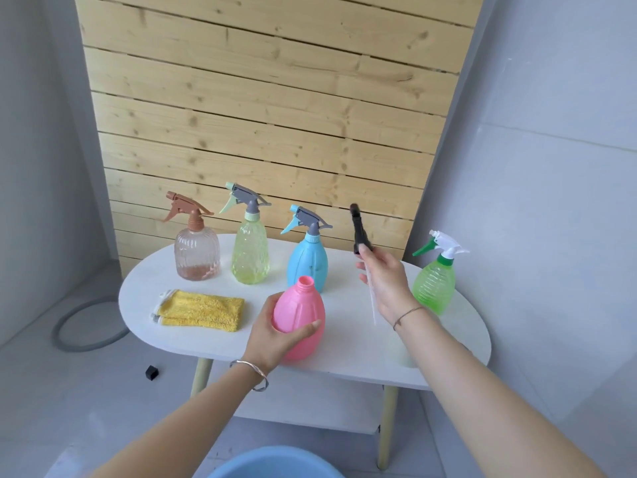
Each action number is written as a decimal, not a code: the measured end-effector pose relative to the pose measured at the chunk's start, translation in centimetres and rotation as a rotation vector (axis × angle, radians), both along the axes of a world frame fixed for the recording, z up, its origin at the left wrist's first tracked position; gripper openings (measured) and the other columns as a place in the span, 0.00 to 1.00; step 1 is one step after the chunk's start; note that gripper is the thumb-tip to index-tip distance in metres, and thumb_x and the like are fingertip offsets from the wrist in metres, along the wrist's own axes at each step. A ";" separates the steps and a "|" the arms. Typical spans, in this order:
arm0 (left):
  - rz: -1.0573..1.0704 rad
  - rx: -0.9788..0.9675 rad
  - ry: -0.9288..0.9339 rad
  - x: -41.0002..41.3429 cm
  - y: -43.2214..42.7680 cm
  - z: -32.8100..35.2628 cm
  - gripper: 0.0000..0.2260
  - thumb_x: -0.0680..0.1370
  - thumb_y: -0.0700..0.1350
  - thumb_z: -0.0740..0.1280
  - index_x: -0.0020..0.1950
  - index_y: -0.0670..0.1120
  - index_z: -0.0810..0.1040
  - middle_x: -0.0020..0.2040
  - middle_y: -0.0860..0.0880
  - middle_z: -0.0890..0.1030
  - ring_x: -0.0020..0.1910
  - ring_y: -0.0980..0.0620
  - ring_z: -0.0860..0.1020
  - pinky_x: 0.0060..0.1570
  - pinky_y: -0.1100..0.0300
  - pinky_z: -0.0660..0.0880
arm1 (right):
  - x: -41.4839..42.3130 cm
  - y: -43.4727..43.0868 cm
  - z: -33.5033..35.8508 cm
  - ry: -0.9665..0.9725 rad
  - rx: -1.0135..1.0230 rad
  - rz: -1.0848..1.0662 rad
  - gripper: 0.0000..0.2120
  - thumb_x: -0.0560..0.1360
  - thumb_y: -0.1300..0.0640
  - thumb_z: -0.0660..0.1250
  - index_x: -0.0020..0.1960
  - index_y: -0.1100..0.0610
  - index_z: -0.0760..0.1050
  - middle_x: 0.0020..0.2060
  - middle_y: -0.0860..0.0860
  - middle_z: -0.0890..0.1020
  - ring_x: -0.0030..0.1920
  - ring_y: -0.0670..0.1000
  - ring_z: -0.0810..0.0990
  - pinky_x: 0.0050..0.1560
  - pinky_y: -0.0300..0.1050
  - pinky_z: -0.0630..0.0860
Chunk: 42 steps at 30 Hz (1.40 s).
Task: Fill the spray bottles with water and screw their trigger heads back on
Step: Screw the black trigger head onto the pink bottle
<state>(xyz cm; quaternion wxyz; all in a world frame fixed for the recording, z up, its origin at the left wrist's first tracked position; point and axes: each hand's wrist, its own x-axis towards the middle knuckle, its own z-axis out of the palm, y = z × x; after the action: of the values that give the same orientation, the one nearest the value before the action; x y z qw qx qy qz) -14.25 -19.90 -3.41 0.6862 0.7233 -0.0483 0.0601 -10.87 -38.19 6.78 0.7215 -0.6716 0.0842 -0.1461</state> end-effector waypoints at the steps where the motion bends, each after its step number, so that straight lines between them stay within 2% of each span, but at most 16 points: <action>1: -0.018 0.008 -0.006 0.0 -0.4 0.0 0.36 0.53 0.63 0.77 0.58 0.56 0.73 0.53 0.53 0.80 0.51 0.56 0.79 0.45 0.65 0.75 | -0.3 0.2 0.9 -0.014 0.090 0.041 0.05 0.77 0.56 0.66 0.50 0.56 0.75 0.41 0.47 0.80 0.41 0.45 0.78 0.46 0.40 0.73; 5: -0.055 0.050 -0.024 0.0 -2.3 -0.1 0.33 0.54 0.64 0.76 0.56 0.59 0.72 0.53 0.56 0.79 0.51 0.59 0.78 0.44 0.69 0.73 | -1.3 0.9 3.1 -0.106 0.261 0.160 0.06 0.77 0.58 0.65 0.54 0.55 0.74 0.44 0.48 0.81 0.44 0.46 0.79 0.49 0.40 0.73; 9: -0.074 0.040 -0.024 0.0 -3.3 -0.6 0.34 0.54 0.64 0.77 0.57 0.59 0.72 0.54 0.55 0.79 0.53 0.54 0.78 0.47 0.62 0.77 | -1.8 1.0 4.4 -0.161 0.255 0.132 0.04 0.77 0.60 0.66 0.50 0.54 0.75 0.41 0.47 0.82 0.44 0.45 0.79 0.51 0.42 0.74; 14: -0.103 0.060 -0.013 0.2 -3.1 -0.7 0.35 0.55 0.65 0.76 0.59 0.60 0.71 0.54 0.55 0.79 0.53 0.55 0.78 0.49 0.61 0.77 | -1.6 0.7 4.7 -0.221 0.237 0.118 0.04 0.77 0.60 0.66 0.52 0.54 0.75 0.41 0.41 0.83 0.46 0.44 0.77 0.53 0.44 0.73; 16: -0.124 0.097 -0.004 0.4 -2.8 -0.7 0.36 0.55 0.66 0.76 0.60 0.59 0.70 0.54 0.56 0.79 0.53 0.56 0.78 0.49 0.60 0.77 | -1.6 0.9 4.3 -0.214 0.218 0.121 0.05 0.77 0.60 0.66 0.53 0.55 0.74 0.42 0.42 0.82 0.47 0.45 0.77 0.55 0.44 0.73; 21: -0.149 0.148 0.010 0.5 -2.3 -0.5 0.37 0.55 0.66 0.77 0.60 0.58 0.70 0.54 0.56 0.79 0.52 0.56 0.78 0.51 0.57 0.78 | -2.3 2.1 2.3 -0.173 0.085 0.180 0.06 0.76 0.61 0.67 0.51 0.54 0.74 0.44 0.45 0.82 0.41 0.37 0.80 0.46 0.32 0.72; 26: -0.157 0.144 0.033 0.3 -2.4 -0.3 0.39 0.54 0.66 0.77 0.61 0.57 0.69 0.54 0.56 0.78 0.52 0.57 0.78 0.48 0.62 0.77 | -2.2 2.1 3.1 -0.258 0.239 0.183 0.06 0.76 0.64 0.66 0.52 0.58 0.74 0.45 0.51 0.82 0.43 0.47 0.82 0.53 0.40 0.75; 30: -0.151 0.146 0.039 0.3 -2.4 -0.4 0.38 0.54 0.66 0.77 0.60 0.58 0.69 0.54 0.56 0.78 0.53 0.56 0.78 0.49 0.60 0.77 | -2.1 2.3 4.6 -0.319 0.375 0.222 0.11 0.77 0.65 0.64 0.59 0.61 0.73 0.45 0.51 0.82 0.42 0.44 0.82 0.53 0.39 0.77; 32: -0.149 0.142 0.043 0.3 -2.4 -0.3 0.38 0.54 0.66 0.77 0.60 0.58 0.69 0.54 0.56 0.78 0.53 0.57 0.78 0.49 0.60 0.77 | -2.1 2.5 5.1 -0.316 0.409 0.250 0.13 0.78 0.63 0.63 0.62 0.60 0.72 0.46 0.49 0.82 0.44 0.43 0.83 0.58 0.42 0.76; 37: -0.161 0.151 0.064 0.2 -2.4 -0.1 0.39 0.54 0.65 0.77 0.61 0.57 0.69 0.54 0.55 0.78 0.52 0.56 0.78 0.48 0.62 0.77 | -1.7 3.2 5.8 -0.317 0.497 0.217 0.07 0.79 0.62 0.62 0.56 0.57 0.74 0.45 0.46 0.82 0.43 0.41 0.83 0.64 0.48 0.72; 42: -0.163 0.150 0.073 0.1 -2.4 0.1 0.39 0.54 0.65 0.77 0.60 0.57 0.69 0.54 0.55 0.78 0.52 0.56 0.78 0.46 0.64 0.76 | -1.2 3.8 4.2 -0.303 0.467 0.244 0.09 0.79 0.62 0.61 0.58 0.59 0.74 0.50 0.49 0.81 0.48 0.44 0.83 0.63 0.44 0.72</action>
<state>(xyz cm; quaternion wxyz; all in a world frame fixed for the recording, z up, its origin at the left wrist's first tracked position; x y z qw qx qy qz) -14.17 -22.27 -3.36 0.6342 0.7680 -0.0860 -0.0260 -12.09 -34.34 11.01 0.8729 -0.4633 -0.0746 -0.1336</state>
